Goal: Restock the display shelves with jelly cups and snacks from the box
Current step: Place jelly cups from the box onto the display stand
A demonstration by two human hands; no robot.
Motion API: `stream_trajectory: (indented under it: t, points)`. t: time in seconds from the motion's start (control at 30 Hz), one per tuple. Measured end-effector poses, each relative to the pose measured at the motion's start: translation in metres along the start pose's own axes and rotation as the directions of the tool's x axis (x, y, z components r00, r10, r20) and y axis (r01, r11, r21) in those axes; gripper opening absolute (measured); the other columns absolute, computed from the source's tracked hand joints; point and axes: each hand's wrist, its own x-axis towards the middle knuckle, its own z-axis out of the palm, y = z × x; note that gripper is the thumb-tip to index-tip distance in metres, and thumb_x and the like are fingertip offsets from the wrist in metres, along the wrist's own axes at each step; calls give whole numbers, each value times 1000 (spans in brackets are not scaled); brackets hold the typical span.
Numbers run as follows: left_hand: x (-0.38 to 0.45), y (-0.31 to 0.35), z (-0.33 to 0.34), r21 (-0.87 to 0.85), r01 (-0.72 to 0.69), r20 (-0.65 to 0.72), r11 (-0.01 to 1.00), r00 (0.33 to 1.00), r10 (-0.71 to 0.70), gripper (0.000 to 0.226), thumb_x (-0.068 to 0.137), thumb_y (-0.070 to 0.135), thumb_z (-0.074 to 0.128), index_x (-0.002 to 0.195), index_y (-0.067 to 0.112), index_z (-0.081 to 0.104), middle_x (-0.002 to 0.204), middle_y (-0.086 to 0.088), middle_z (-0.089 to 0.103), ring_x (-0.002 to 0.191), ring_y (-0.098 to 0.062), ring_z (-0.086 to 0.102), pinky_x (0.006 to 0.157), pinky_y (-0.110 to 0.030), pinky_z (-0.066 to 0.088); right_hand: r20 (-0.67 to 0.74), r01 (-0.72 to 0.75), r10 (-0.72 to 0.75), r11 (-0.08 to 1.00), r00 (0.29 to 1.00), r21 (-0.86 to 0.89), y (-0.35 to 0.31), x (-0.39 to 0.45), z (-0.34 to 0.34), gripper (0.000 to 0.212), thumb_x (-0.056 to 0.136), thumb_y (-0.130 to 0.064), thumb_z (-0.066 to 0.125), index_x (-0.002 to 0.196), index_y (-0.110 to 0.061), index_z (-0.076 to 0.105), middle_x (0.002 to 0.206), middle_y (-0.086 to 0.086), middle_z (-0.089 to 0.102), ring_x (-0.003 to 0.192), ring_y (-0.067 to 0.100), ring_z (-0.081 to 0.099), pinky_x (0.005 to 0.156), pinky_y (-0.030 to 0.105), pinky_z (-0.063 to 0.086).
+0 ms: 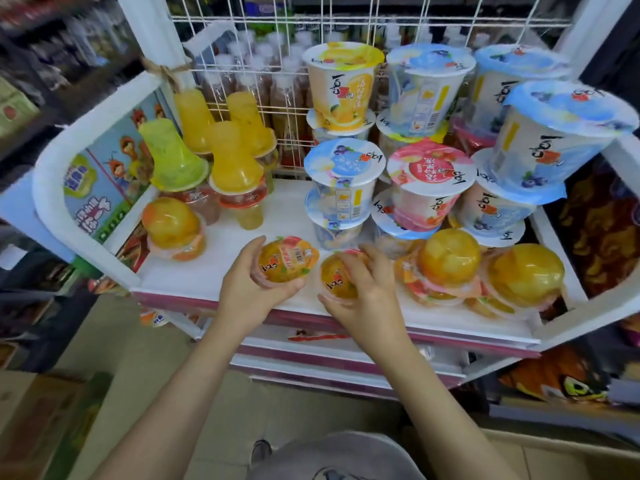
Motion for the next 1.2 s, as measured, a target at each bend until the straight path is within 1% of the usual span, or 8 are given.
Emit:
stream_trajectory:
  t: [0.1, 0.2, 0.47, 0.6, 0.77, 0.87, 1.03, 1.2]
  points:
    - [5, -7, -8, 5, -17, 67, 1000, 998, 17, 92, 64, 32, 93, 143, 30, 45, 137, 10, 52, 123, -7, 53, 93, -14, 43, 47, -157, 154, 985, 987, 77, -5, -8, -1, 81, 72, -28, 88, 143, -27, 48, 147, 13, 32, 132, 22, 37, 101, 18, 36]
    - [9, -9, -14, -13, -29, 144, 1000, 989, 30, 87, 65, 28, 92, 138, 35, 44, 135, 12, 51, 121, -6, 53, 92, -13, 43, 107, -259, 245, 956, 963, 141, -8, -8, -6, 99, 71, -26, 89, 151, -32, 31, 133, 1, 46, 115, 1, 43, 89, 0, 33]
    - [15, -12, -25, -105, 0, 311, 995, 950, 32, 92, 68, 21, 91, 145, 36, 42, 128, 22, 52, 107, 22, 51, 83, 0, 42, 32, -258, 260, 924, 965, 283, -35, -1, -30, 100, 68, -19, 90, 145, -30, 27, 133, -14, 50, 115, -8, 52, 87, 2, 40]
    - [19, -15, -31, -145, -1, 389, 989, 920, 57, 99, 69, 24, 91, 148, 41, 34, 142, 13, 48, 119, 12, 52, 94, -11, 46, 29, -199, 197, 971, 980, 133, -46, 9, -33, 80, 68, -33, 89, 132, -24, 41, 121, -6, 54, 105, 7, 53, 82, 10, 39]
    - [19, -16, -34, -187, -21, 418, 982, 903, 99, 106, 61, 32, 92, 147, 44, 30, 137, 19, 45, 110, 24, 49, 86, -2, 43, 60, -152, 147, 984, 987, 90, -64, 27, -20, 75, 67, -40, 80, 132, -21, 47, 123, -1, 49, 113, 9, 47, 92, 16, 41]
    - [20, -20, -34, -202, -41, 410, 979, 904, 122, 111, 56, 40, 96, 143, 54, 29, 140, 12, 51, 122, 10, 52, 94, -8, 43, 118, -132, 125, 990, 985, 55, -75, 42, -12, 74, 69, -30, 85, 135, -21, 52, 125, 1, 46, 114, 9, 45, 89, 3, 33]
    - [18, -23, -31, -214, -77, 360, 974, 921, 152, 100, 58, 42, 92, 142, 42, 39, 134, 13, 57, 122, -5, 57, 105, -37, 49, 210, -118, 111, 993, 971, 22, -79, 53, 13, 77, 69, -31, 86, 136, -15, 52, 126, 6, 55, 115, 22, 51, 95, 31, 43]
    - [18, -20, -31, -231, -71, 355, 970, 922, 152, 91, 60, 41, 92, 137, 38, 44, 131, 17, 59, 118, -1, 59, 99, -27, 51, 220, -154, 131, 984, 967, 89, -64, 34, 18, 74, 72, -39, 84, 136, -20, 52, 126, -4, 55, 114, 12, 53, 94, 26, 44]
